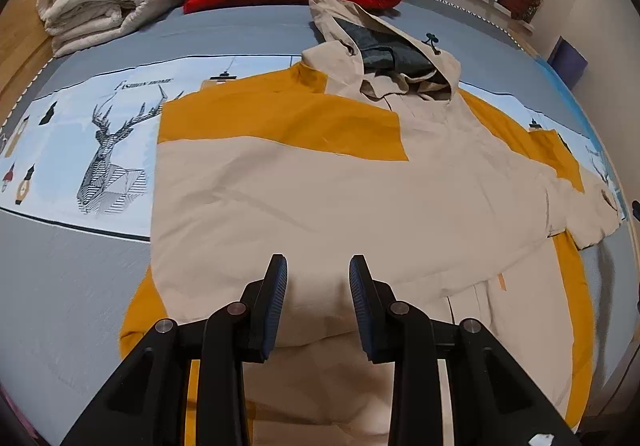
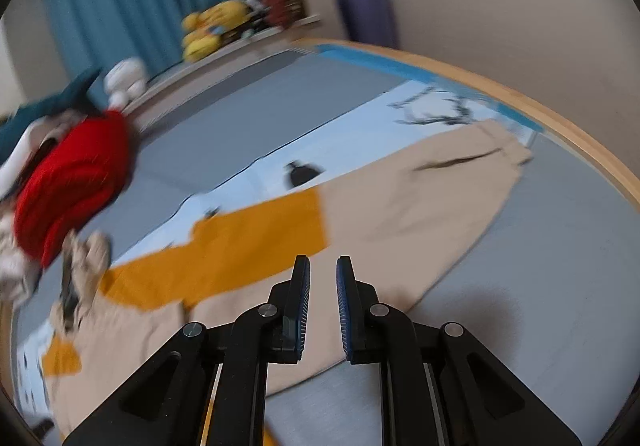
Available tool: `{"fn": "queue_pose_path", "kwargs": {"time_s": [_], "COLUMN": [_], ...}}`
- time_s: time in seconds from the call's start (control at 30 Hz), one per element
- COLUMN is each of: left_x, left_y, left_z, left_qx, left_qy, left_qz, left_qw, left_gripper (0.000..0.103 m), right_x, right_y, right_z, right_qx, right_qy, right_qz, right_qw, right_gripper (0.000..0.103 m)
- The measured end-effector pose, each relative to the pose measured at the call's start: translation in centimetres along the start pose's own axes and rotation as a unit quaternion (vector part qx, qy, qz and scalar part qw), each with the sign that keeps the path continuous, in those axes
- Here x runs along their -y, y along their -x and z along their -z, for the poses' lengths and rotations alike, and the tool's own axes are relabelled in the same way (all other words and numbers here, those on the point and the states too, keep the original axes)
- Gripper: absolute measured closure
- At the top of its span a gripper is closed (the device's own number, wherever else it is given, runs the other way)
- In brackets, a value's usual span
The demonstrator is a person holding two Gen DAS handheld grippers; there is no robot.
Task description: Fold large clothes
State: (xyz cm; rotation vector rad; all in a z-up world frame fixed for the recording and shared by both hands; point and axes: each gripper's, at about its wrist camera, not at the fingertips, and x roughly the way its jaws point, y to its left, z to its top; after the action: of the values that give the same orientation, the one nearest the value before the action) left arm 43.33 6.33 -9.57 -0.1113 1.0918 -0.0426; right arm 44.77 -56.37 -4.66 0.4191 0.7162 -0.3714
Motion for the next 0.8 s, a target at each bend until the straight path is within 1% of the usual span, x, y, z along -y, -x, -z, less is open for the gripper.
{"fn": "queue_pose_path", "kwargs": {"time_s": [0.07,0.2,0.33,0.47,0.57,0.73,0.8], "left_x": [0.2,0.3,0.3,0.0,-0.1,0.0,-0.1], "left_y": [-0.5,-1.4,-2.3,-3.2,-3.7,-4.3,-4.6], "left_z": [-0.2,-0.5,-0.8,-1.3,-1.6,-1.9,-2.0], "left_qx": [-0.003,-0.011,-0.019,-0.025,-0.027,-0.03,-0.031], "left_qy": [-0.002,-0.002,-0.003,0.003,0.008,0.009,0.011], "left_qz": [0.0,0.0,0.0,-0.001,-0.001,-0.003,-0.004], "left_qw": [1.0,0.9999,0.9998,0.9997,0.9996,0.9995,0.9995], "left_gripper": [0.074,0.074,0.074,0.074,0.074,0.074,0.074], "right_x": [2.7,7.6,11.9,14.4,16.2,18.2,18.8], "right_y": [-0.8,-2.9,-5.6,-8.2,-9.9,-11.8,-12.1], "right_z": [-1.0,-2.2,-2.4,-2.1,-1.7,-1.2,-1.2], "right_qx": [0.007,0.005,-0.011,-0.029,-0.043,-0.052,-0.045], "right_qy": [-0.023,-0.086,-0.154,-0.186,-0.213,-0.243,-0.256], "right_qz": [0.018,0.037,0.039,0.037,0.036,0.039,0.03], "right_qw": [1.0,0.996,0.987,0.981,0.976,0.968,0.965], "right_gripper": [0.087,0.087,0.087,0.086,0.08,0.078,0.078]}}
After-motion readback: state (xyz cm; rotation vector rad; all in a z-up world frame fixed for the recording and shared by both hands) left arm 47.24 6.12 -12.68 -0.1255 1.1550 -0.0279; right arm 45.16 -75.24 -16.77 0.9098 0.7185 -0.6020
